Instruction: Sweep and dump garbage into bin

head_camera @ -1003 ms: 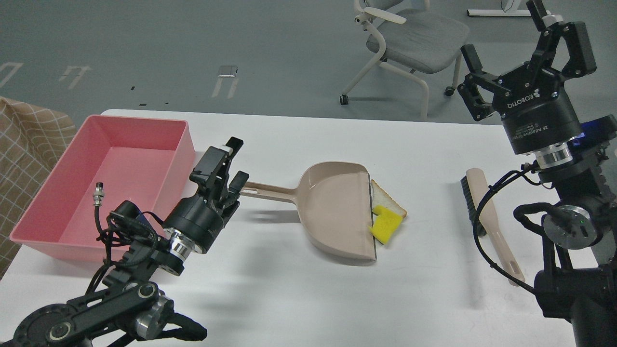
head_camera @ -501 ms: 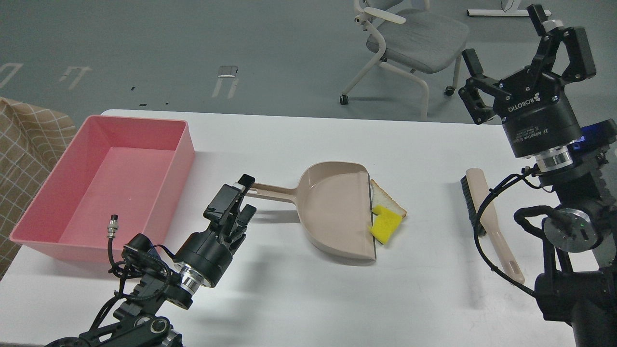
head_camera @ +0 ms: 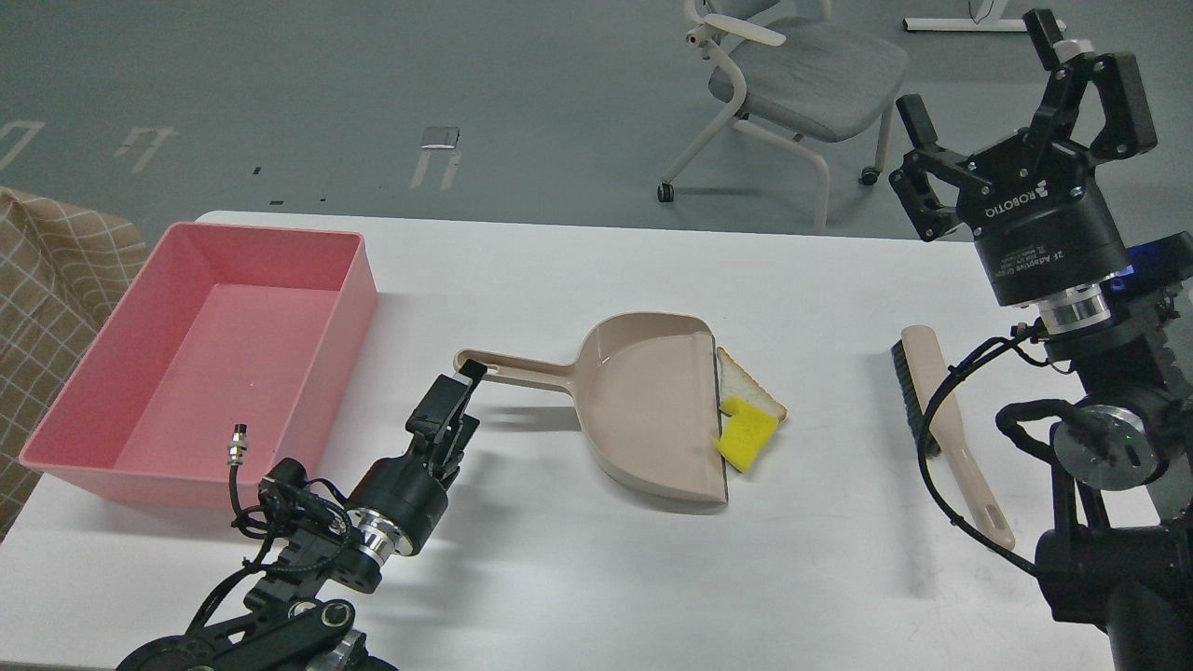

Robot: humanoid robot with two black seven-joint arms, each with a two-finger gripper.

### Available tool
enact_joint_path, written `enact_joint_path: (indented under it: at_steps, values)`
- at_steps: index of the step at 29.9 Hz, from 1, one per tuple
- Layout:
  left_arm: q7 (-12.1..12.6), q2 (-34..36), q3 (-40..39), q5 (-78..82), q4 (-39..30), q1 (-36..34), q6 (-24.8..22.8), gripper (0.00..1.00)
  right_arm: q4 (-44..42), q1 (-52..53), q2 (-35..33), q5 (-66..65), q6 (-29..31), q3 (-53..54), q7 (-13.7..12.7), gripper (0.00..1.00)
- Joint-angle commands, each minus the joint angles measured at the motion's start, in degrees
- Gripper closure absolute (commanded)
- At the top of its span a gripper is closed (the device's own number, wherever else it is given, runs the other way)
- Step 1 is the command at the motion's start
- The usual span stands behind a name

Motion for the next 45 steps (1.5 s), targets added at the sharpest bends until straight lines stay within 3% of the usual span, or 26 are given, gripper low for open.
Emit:
enact_joint_path:
  at_steps: [1,8,19,35,45]
  values:
    - [0.0,-0.6,0.0,0.0,0.4,-0.2,0.0,0.02,0.0,0.0,0.0,0.0,0.0,0.0,0.0,0.00]
    - [0.0,-2.9,0.0,0.0,1.4,-1.1,0.0,0.02,0.0,0.0,0.0,0.0,0.0,0.0,0.0,0.00]
    - [-0.1,-8.5,2.5,-0.1,10.7,-5.7,0.0,0.02,0.1,-0.5,0.0,0.0,0.0,1.1,0.0,0.00]
    - [-0.4,-9.5,2.5,-0.2,15.2,-9.1,0.0,0.02,0.0,-0.9,0.0,0.0,0.0,1.5,0.0,0.00]
    - [-1.9,-11.2,2.5,-0.2,18.1,-11.2,0.0,0.04,0.1,-0.9,0.0,0.0,0.0,1.6,0.0,0.00]
